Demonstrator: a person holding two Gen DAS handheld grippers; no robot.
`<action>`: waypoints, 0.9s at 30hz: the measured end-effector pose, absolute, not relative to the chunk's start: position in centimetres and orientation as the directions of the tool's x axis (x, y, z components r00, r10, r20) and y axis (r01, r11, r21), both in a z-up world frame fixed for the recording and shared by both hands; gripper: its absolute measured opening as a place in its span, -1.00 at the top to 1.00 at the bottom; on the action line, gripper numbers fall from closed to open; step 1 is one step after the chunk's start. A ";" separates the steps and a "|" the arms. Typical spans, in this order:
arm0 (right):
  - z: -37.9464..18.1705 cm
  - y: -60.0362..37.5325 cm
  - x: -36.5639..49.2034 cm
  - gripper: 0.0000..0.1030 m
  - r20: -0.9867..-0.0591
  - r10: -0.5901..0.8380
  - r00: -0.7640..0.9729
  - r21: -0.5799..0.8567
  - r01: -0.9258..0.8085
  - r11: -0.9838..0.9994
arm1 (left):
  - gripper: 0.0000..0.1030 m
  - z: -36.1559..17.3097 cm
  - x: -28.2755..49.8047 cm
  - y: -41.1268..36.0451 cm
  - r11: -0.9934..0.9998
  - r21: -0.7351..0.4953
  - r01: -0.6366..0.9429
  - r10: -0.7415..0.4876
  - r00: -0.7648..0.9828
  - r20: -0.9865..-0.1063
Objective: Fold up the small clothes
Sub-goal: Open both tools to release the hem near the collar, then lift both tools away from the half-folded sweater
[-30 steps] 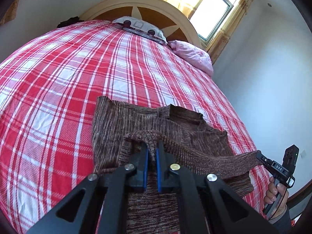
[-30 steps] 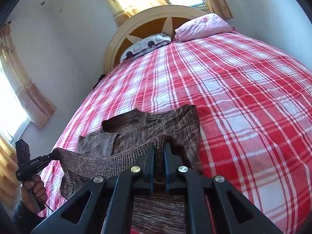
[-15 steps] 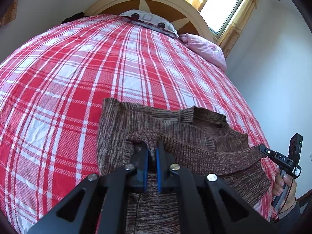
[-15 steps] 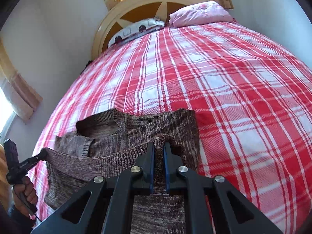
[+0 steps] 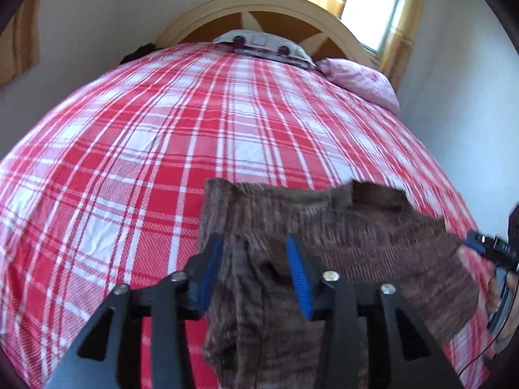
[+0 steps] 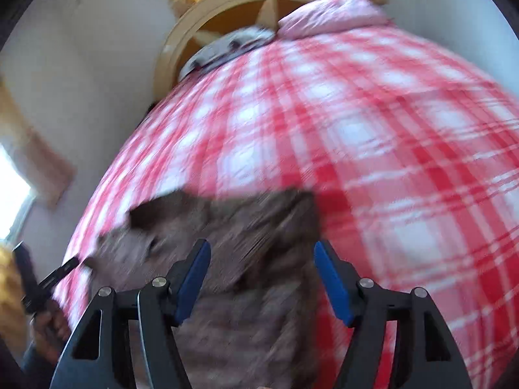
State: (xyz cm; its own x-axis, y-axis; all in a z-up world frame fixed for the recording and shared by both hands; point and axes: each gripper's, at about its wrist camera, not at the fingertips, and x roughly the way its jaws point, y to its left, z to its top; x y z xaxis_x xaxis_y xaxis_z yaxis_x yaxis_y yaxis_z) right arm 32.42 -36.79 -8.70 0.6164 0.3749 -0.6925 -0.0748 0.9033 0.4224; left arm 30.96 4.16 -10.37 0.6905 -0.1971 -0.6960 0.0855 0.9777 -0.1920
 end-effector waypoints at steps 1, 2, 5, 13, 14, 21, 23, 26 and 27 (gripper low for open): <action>-8.8 -35.9 32.1 -0.30 -0.699 0.413 0.584 0.435 -0.110 0.893 | -0.10 -10.4 30.2 3.4 0.980 -0.165 0.114 -0.198 0.684 -0.703; -9.1 -34.6 32.0 -0.30 -0.718 0.436 0.543 0.432 -0.143 0.890 | -0.16 -10.7 29.6 2.5 0.981 -0.130 0.143 -0.193 0.670 -0.717; -10.2 -30.8 32.9 -0.30 -0.792 0.426 0.437 0.369 -0.213 0.905 | -0.25 -12.9 29.3 -0.8 0.976 0.006 0.219 -0.131 0.603 -0.787; -6.8 -28.7 38.1 -0.30 -0.691 0.316 0.650 0.280 -0.163 0.946 | -0.29 -12.0 34.8 -0.1 0.997 0.077 -0.006 0.061 0.665 -0.744; -6.4 -29.1 38.0 -0.30 -0.669 0.332 0.665 0.305 -0.162 0.938 | -0.28 -11.5 34.9 0.8 0.997 0.061 -0.041 0.073 0.675 -0.734; -7.9 -31.1 34.5 -0.31 -0.672 0.278 0.687 0.265 -0.128 0.956 | -0.31 -11.8 32.7 4.5 0.992 0.038 -0.120 0.108 0.663 -0.741; -8.5 -32.2 33.2 -0.31 -0.678 0.313 0.665 0.302 -0.136 0.944 | -0.31 -12.4 30.3 4.5 0.995 0.020 -0.098 0.079 0.653 -0.753; -9.2 -32.5 30.5 -0.31 -0.718 0.297 0.630 0.276 -0.135 0.952 | -0.31 -13.0 26.9 3.5 0.999 0.023 -0.044 0.046 0.653 -0.756; -9.5 -32.7 29.5 -0.31 -0.725 0.303 0.618 0.275 -0.144 0.951 | -0.38 -13.1 25.8 3.0 0.999 0.025 -0.020 0.032 0.663 -0.748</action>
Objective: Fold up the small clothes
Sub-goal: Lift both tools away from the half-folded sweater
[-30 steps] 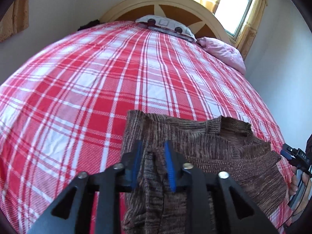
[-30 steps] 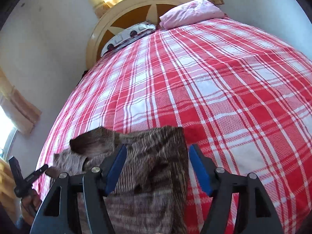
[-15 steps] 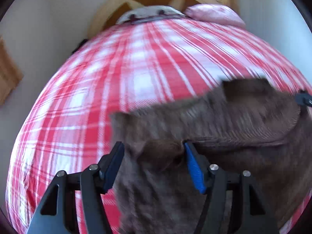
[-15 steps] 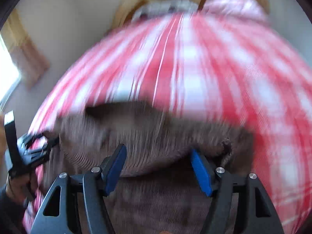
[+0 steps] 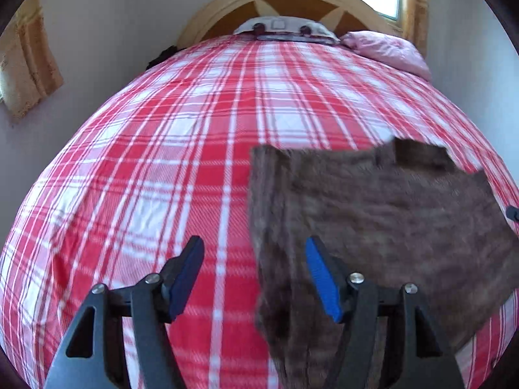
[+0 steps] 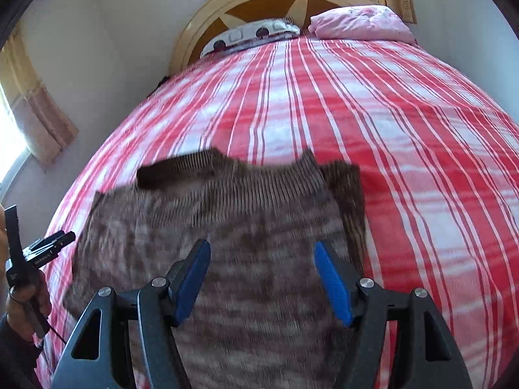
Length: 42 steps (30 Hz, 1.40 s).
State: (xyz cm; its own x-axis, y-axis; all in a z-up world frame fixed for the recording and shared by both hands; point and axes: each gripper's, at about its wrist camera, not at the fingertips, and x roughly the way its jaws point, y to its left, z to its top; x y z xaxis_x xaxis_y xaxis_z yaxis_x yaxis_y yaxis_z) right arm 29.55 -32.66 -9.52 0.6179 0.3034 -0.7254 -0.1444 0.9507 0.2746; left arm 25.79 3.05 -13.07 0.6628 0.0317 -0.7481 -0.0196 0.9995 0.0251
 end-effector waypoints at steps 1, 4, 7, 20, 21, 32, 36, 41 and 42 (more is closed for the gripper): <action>-9.9 -32.8 28.7 -0.31 -0.735 0.309 0.604 0.273 -0.153 0.950 | -0.48 -13.3 24.8 2.6 0.999 0.044 0.003 0.030 0.668 -0.743; -11.4 -33.2 26.6 -0.31 -0.774 0.263 0.576 0.226 -0.136 0.965 | -0.51 -14.8 23.2 1.3 0.989 0.139 0.046 0.077 0.643 -0.762; -12.1 -33.1 24.9 -0.31 -0.767 0.243 0.594 0.175 -0.171 0.970 | -0.53 -16.2 22.0 1.8 0.986 0.160 0.049 0.096 0.617 -0.781; -13.3 -32.9 20.5 -0.35 -0.782 0.147 0.606 0.080 -0.135 0.988 | -0.73 -16.7 18.1 2.9 0.993 0.117 0.029 0.071 0.642 -0.764; -13.1 -33.0 20.4 -0.35 -0.773 0.140 0.618 0.075 -0.130 0.989 | -0.76 -16.7 18.0 3.0 0.993 0.113 0.025 0.071 0.639 -0.766; -12.1 -32.6 19.3 -0.36 -0.780 0.075 0.621 0.060 -0.046 0.997 | -1.00 -17.4 17.8 5.0 1.000 -0.002 -0.029 0.016 0.610 -0.793; -11.2 -31.4 18.8 -0.36 -0.746 0.080 0.661 0.050 -0.065 0.997 | -1.00 -17.6 17.9 4.8 1.000 -0.003 -0.029 0.016 0.610 -0.792; -12.0 -28.5 19.7 -0.36 -0.756 0.048 0.653 -0.014 -0.089 0.996 | -1.00 -17.6 17.8 4.9 1.000 -0.012 -0.027 0.006 0.611 -0.792; -12.4 -28.1 19.9 -0.36 -0.765 0.026 0.643 -0.037 -0.084 0.996 | -1.00 -17.6 17.9 5.0 1.000 -0.015 -0.026 0.004 0.611 -0.792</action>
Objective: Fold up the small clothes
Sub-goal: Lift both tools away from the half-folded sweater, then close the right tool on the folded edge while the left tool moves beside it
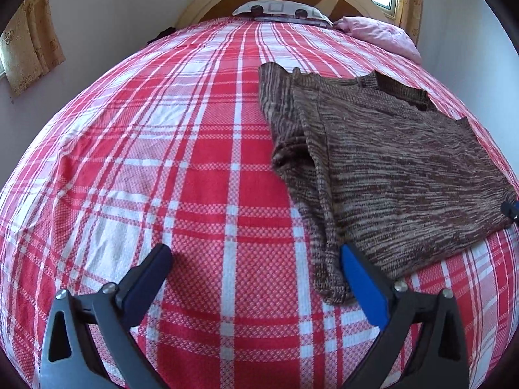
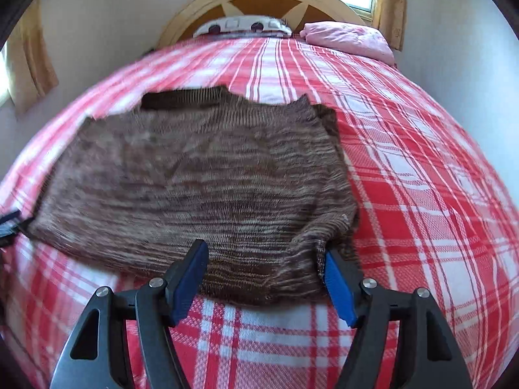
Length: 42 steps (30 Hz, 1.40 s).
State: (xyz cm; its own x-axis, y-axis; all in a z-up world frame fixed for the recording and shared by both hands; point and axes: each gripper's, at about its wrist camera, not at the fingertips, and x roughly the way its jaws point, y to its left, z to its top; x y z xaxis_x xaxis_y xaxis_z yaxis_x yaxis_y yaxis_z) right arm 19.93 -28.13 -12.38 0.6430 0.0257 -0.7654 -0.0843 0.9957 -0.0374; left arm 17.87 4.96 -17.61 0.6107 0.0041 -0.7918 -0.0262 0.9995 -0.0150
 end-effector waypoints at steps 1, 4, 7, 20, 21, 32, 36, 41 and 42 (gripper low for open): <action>-12.9 -28.0 20.0 -0.36 -0.772 0.012 0.636 -0.048 -0.076 0.996 | -1.00 -17.6 17.9 5.0 1.000 -0.017 -0.026 0.002 0.611 -0.792; -13.0 -28.4 19.8 -0.37 -0.768 0.002 0.640 -0.039 -0.049 0.998 | -1.00 -17.6 17.9 5.1 0.999 -0.022 -0.025 -0.002 0.612 -0.791; -12.7 -28.4 19.1 -0.37 -0.772 -0.027 0.636 -0.057 -0.028 0.998 | -1.00 -17.6 17.8 5.1 0.999 -0.024 -0.024 -0.004 0.612 -0.791; -9.5 -22.4 14.4 -0.37 -0.716 -0.013 0.698 -0.197 -0.183 0.963 | -1.00 -17.5 17.0 5.4 0.999 -0.045 -0.004 -0.033 0.613 -0.789; -9.3 -21.5 14.2 -0.37 -0.706 0.009 0.709 -0.202 -0.214 0.956 | -1.00 -17.4 16.8 5.5 0.999 -0.050 -0.002 -0.038 0.615 -0.788; -11.9 -15.3 15.6 -0.37 -0.715 0.125 0.687 -0.211 -0.384 0.899 | -1.00 -17.1 15.5 6.4 0.997 -0.081 0.005 -0.066 0.631 -0.773; -11.9 -12.8 16.2 -0.37 -0.703 0.171 0.691 -0.212 -0.432 0.877 | -1.00 -16.9 15.2 7.5 0.993 -0.112 -0.042 -0.058 0.648 -0.760; -11.5 -10.1 16.9 -0.37 -0.700 0.235 0.674 -0.177 -0.483 0.858 | -1.00 -16.4 14.6 9.1 0.979 -0.185 -0.079 -0.083 0.683 -0.726; -11.8 -9.5 17.1 -0.37 -0.715 0.259 0.649 -0.153 -0.508 0.848 | -1.00 -16.4 14.5 9.4 0.976 -0.201 -0.087 -0.087 0.687 -0.721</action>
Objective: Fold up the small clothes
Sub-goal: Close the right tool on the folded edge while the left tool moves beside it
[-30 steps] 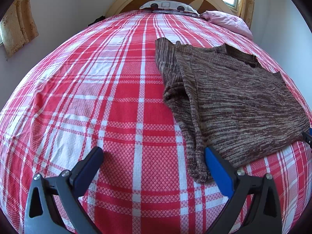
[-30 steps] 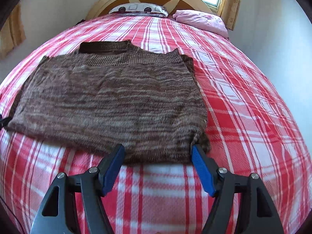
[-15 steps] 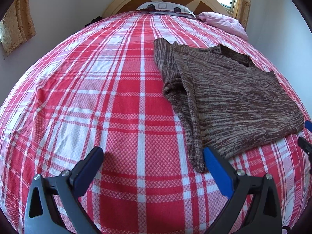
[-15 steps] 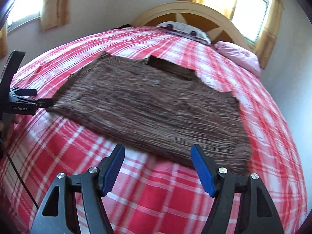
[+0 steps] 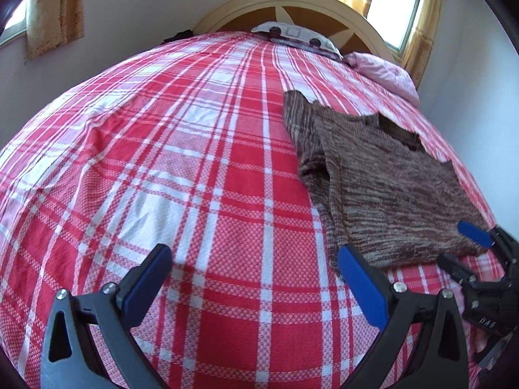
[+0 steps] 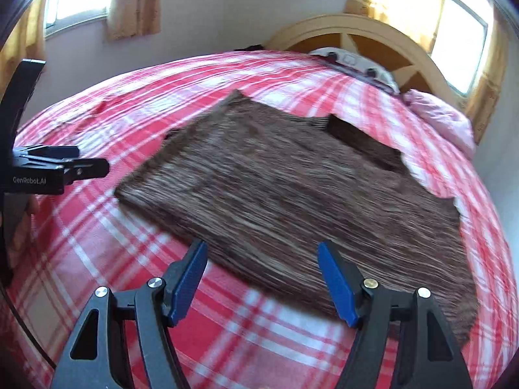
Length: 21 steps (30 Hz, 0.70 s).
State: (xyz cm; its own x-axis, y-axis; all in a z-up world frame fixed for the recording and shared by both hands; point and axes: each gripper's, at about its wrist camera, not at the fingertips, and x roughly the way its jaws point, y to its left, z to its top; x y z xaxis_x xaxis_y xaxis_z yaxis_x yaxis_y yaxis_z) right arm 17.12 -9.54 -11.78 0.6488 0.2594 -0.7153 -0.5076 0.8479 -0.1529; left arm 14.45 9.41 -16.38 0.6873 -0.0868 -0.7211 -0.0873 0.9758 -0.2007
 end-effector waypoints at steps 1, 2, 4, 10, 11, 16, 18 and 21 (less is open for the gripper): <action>-12.0 -9.4 17.0 -0.37 -0.729 0.288 0.621 -0.122 -0.532 0.838 | -1.00 -16.4 14.4 9.7 0.973 -0.212 -0.095 -0.090 0.687 -0.721; -12.3 -9.1 16.9 -0.37 -0.740 0.318 0.592 -0.090 -0.556 0.826 | -1.00 -16.5 14.4 10.0 0.968 -0.228 -0.102 -0.097 0.685 -0.722; -13.7 -8.5 16.6 -0.37 -0.794 0.375 0.480 -0.001 -0.616 0.788 | -1.00 -16.5 14.2 10.5 0.961 -0.254 -0.110 -0.110 0.690 -0.716; -11.9 -8.4 14.9 -0.37 -0.723 0.403 0.561 -0.051 -0.626 0.778 | -1.00 -16.2 13.8 11.4 0.958 -0.261 -0.118 -0.106 0.702 -0.704; -11.3 -7.7 14.9 -0.37 -0.703 0.395 0.591 -0.086 -0.622 0.778 | -1.00 -16.0 13.9 11.4 0.964 -0.240 -0.117 -0.091 0.701 -0.707; -11.7 -3.1 15.1 -0.37 -0.690 0.338 0.640 -0.232 -0.638 0.734 | -1.00 -14.6 15.1 12.7 0.975 -0.176 -0.133 -0.033 0.702 -0.712; -12.4 -1.5 14.7 -0.37 -0.686 0.319 0.654 -0.286 -0.646 0.708 | -1.00 -13.8 15.9 13.5 0.976 -0.178 -0.129 -0.035 0.706 -0.707; -13.3 0.2 14.2 -0.37 -0.675 0.290 0.679 -0.352 -0.641 0.682 | -1.00 -13.1 17.2 14.4 0.978 -0.164 -0.126 -0.028 0.704 -0.709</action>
State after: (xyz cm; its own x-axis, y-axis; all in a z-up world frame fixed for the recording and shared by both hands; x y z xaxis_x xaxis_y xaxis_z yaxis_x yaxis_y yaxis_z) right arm 14.24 0.23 -13.28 0.6787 0.2904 -0.6746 -0.6414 0.6818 -0.3519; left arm 17.22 14.41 -13.09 0.7045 -0.0283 -0.7091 -0.1256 0.9785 -0.1638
